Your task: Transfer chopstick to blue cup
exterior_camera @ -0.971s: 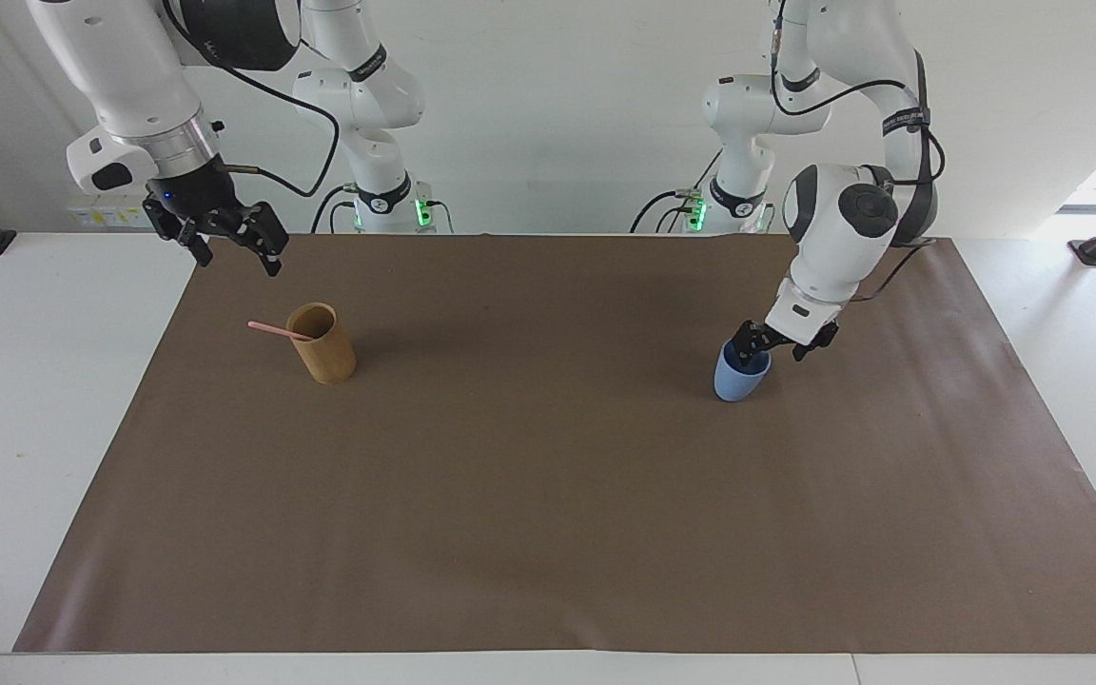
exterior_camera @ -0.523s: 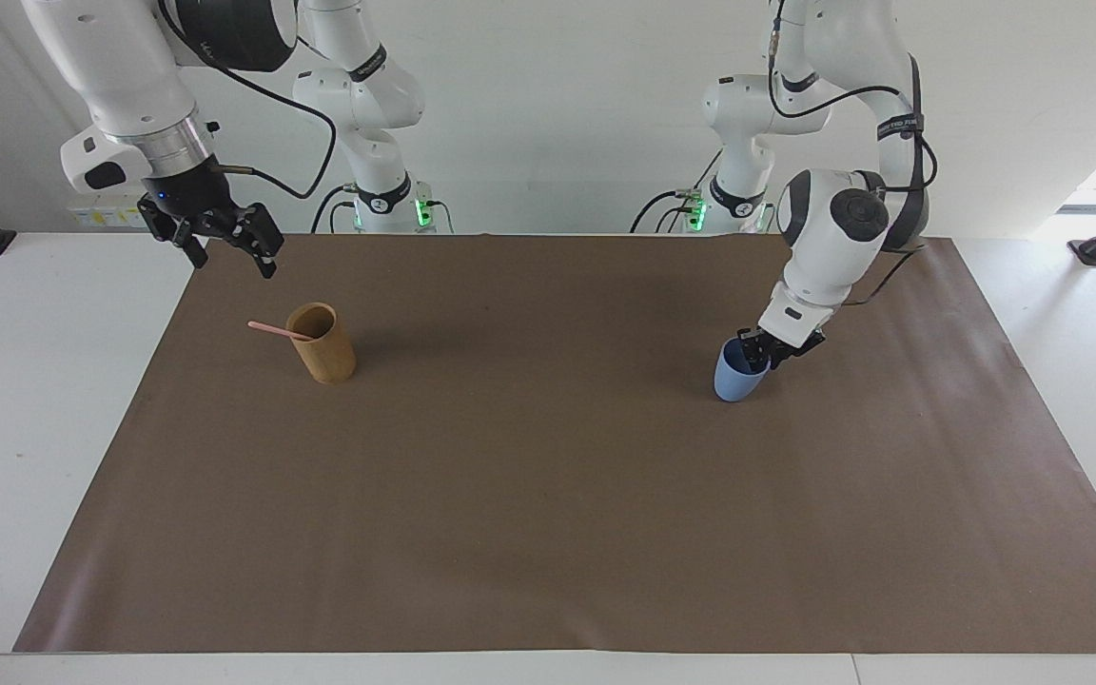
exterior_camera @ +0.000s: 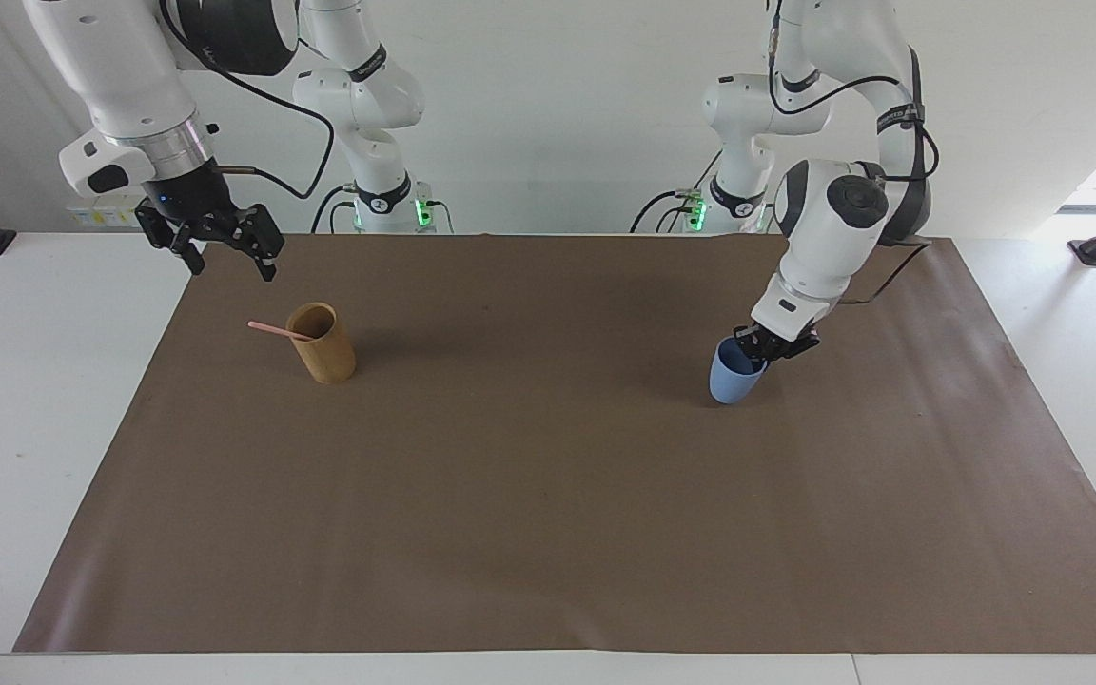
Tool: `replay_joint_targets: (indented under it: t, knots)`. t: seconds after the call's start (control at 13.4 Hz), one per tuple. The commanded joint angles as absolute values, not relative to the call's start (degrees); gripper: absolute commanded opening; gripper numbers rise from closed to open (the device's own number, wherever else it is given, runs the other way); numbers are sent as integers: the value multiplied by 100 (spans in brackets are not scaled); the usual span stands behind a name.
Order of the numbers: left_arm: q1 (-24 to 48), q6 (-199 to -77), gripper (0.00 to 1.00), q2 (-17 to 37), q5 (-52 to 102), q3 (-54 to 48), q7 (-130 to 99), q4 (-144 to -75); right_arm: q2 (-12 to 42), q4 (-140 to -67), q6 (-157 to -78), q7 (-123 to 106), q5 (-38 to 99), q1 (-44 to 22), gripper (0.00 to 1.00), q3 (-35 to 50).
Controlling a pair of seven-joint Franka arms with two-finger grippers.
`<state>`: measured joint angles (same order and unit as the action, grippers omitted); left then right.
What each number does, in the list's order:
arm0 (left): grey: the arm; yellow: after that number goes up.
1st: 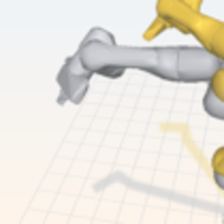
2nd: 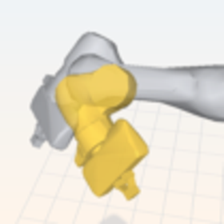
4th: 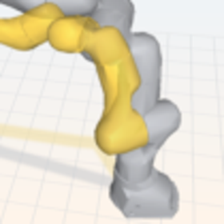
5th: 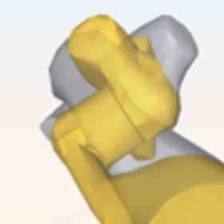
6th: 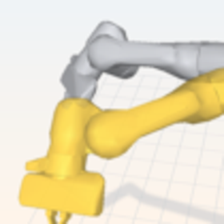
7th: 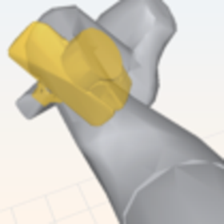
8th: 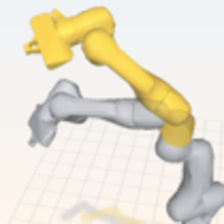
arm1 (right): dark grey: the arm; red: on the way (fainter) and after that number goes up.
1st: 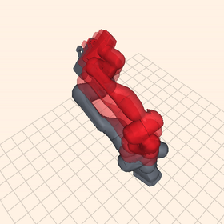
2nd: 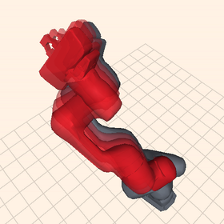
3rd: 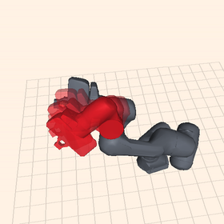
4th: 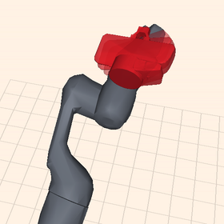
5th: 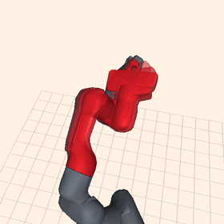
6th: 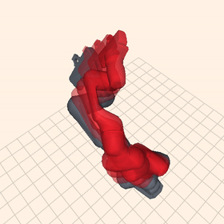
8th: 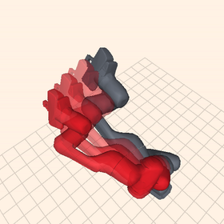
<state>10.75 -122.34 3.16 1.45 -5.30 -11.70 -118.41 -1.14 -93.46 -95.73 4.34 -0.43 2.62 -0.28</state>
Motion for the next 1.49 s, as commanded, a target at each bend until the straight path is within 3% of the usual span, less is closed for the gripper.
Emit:
replay_joint_targets:
  t: [0.0,0.45,1.12,1.42]
  knots:
    - [1729,-11743,0,693,97,-457,-1782,-11015,-246,-9536,-9712,255,114,334,100,-18]
    - [2934,-11601,0,1484,167,-475,-2873,-10064,-246,-9536,-9747,255,114,325,100,-18]
    - [3471,-11979,0,1749,167,-492,-3392,-10002,-193,-9606,-9940,19,132,395,100,-26]
    - [3647,-12058,0,1880,158,-483,-3567,-10011,-184,-10176,-10641,-911,630,614,100,-44]
